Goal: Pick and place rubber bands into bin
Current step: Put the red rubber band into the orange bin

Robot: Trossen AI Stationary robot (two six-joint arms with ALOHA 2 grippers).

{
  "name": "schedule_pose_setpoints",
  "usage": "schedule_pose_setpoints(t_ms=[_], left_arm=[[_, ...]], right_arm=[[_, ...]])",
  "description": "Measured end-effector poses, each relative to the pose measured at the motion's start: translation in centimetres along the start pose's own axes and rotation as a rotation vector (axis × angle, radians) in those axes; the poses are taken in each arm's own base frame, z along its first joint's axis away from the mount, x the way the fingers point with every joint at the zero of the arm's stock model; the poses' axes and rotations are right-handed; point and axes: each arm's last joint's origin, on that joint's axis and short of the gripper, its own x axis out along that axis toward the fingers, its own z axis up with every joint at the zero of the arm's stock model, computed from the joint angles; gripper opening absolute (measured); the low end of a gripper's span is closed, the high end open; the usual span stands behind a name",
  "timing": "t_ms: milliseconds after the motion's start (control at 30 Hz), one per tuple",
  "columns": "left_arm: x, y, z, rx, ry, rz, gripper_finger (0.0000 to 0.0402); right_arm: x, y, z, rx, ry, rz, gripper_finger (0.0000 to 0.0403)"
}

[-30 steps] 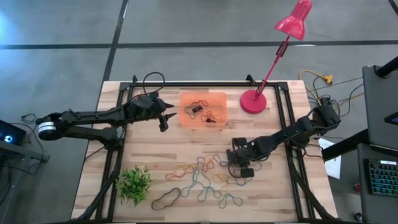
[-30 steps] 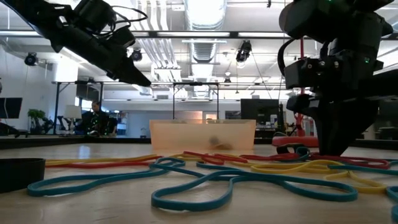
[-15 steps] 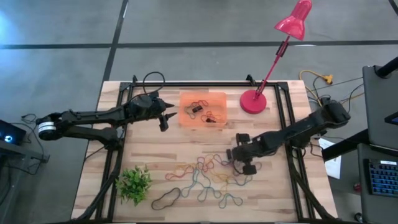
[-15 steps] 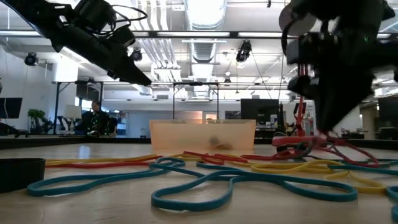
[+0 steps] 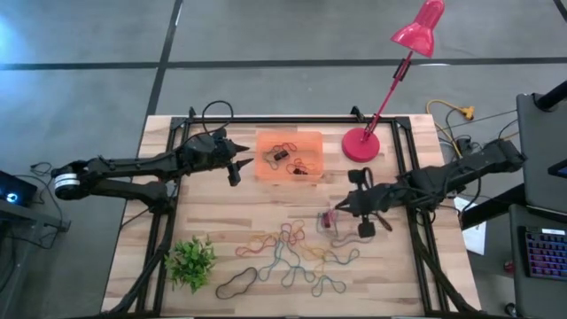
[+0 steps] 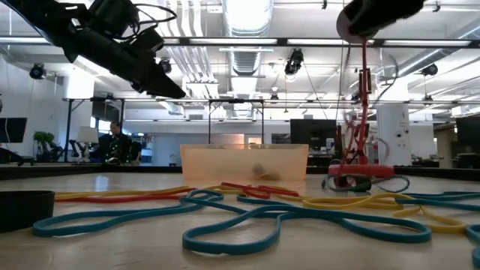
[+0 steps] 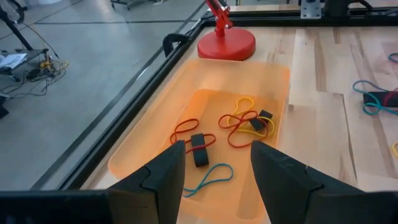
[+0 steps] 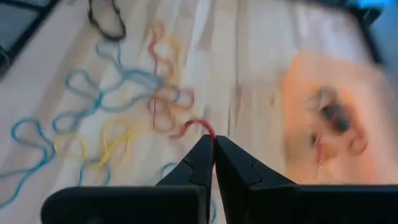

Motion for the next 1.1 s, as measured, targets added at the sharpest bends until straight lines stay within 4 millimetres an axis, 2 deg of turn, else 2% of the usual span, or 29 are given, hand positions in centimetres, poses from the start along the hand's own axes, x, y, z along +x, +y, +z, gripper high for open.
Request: schedule_pose_setpoints(t_ms=[167, 367, 600, 833, 967, 1100], left_arm=[[0.0, 0.0, 0.1, -0.001, -0.010, 0.001, 0.0167], [0.0, 0.0, 0.1, -0.001, -0.009, 0.001, 0.0167], [0.0, 0.0, 0.1, -0.001, -0.011, 0.001, 0.0167], [0.0, 0.0, 0.1, 0.000, -0.011, 0.001, 0.0167], [0.0, 0.0, 0.2, 0.003, -0.015, 0.002, 0.0167], [0.0, 0.1, 0.4, 0.002, -0.038, 0.005, 0.0167]], right_arm=[[-0.8, -0.5, 0.8, -0.070, -0.035, -0.108, 0.0008], [-0.5, -1.3, 2.2, -0.186, -0.027, -0.251, 0.0008], [-1.2, -1.6, 4.7, -0.266, -0.128, -0.287, 0.0008], [-3.3, 0.0, 7.0, -0.349, -0.279, -0.206, 0.0008], [-2.8, -0.2, 6.7, -0.287, -0.164, -0.237, 0.0008], [-1.0, 0.2, 6.1, -0.238, -0.013, -0.176, 0.0008]])
